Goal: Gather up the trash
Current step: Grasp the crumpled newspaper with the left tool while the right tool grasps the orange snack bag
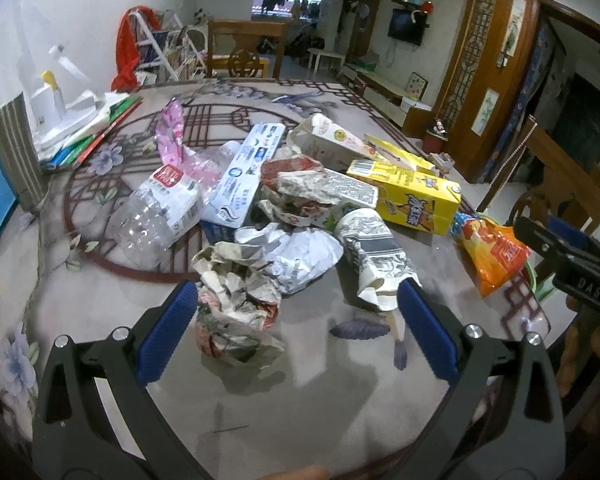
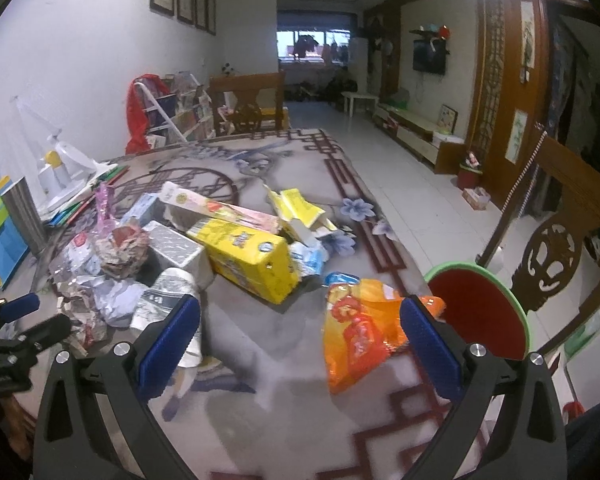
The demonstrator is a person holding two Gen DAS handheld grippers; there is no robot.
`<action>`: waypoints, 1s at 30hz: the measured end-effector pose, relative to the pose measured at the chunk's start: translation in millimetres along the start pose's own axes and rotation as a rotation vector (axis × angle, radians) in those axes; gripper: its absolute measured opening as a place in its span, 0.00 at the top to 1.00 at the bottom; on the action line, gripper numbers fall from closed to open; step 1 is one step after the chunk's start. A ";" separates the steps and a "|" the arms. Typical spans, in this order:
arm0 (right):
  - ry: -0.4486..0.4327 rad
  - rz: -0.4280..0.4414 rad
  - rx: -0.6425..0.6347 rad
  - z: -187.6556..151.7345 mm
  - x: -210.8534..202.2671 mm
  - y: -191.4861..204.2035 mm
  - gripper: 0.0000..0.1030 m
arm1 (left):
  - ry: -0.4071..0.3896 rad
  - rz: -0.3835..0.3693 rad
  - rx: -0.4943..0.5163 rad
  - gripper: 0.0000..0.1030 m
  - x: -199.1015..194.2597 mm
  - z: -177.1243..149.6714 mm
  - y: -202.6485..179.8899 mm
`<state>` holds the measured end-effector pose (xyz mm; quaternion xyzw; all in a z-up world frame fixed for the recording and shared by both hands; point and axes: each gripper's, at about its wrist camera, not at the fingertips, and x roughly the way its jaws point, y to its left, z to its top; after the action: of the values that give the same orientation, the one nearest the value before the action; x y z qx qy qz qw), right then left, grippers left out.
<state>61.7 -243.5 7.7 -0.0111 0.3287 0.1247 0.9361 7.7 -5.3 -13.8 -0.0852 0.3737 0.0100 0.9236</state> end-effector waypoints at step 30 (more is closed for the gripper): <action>0.311 0.007 -0.105 24.9 81.6 -49.6 0.07 | 0.239 0.054 -0.128 0.05 46.5 -12.5 41.2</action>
<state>150.3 -270.6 -26.3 -0.0778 0.4629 0.1417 0.8715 29.2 31.1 -61.0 -0.1346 0.4818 0.0485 0.8645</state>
